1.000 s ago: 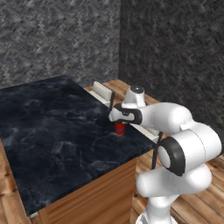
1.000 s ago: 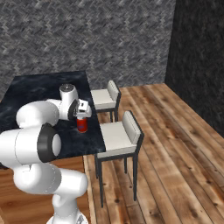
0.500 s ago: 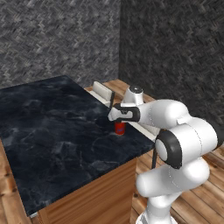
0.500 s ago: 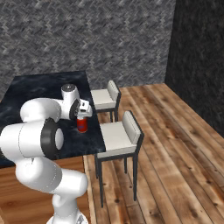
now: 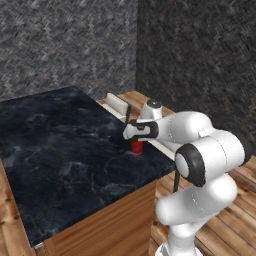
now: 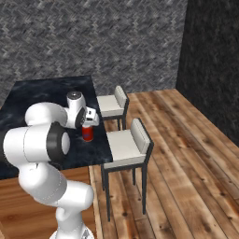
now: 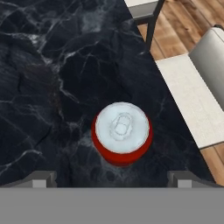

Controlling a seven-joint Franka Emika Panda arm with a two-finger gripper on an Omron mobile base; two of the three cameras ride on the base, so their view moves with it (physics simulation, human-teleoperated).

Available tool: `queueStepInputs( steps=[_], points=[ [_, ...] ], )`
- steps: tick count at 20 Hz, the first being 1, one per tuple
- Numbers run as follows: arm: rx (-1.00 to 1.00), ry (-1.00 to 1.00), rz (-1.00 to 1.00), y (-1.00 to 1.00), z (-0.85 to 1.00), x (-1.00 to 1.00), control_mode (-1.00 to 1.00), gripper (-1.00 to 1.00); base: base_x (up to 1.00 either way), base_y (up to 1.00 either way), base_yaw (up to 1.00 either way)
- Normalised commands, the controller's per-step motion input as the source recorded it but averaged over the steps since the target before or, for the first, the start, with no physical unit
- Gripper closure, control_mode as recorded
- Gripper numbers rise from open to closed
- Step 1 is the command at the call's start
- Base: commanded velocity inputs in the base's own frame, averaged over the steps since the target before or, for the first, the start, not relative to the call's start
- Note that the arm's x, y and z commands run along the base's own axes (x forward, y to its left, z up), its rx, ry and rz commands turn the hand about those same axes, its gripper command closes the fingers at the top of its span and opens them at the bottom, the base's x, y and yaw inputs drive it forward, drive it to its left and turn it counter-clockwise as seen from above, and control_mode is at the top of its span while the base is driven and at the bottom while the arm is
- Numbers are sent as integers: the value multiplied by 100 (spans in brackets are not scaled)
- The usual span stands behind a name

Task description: Four empty soda cans are scattered around the kitchen. Gather all the cans and cluster them next to the stove for recycling.

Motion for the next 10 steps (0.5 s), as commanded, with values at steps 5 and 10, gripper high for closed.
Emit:
queueStepInputs(
  steps=[5, 10],
  points=[
    [0, 0, 0, 0, -9, 9, -100, -100, 0, 0, 0],
    [0, 0, 0, 0, -9, 8, -100, -100, 0, 0, 0]
  ],
)
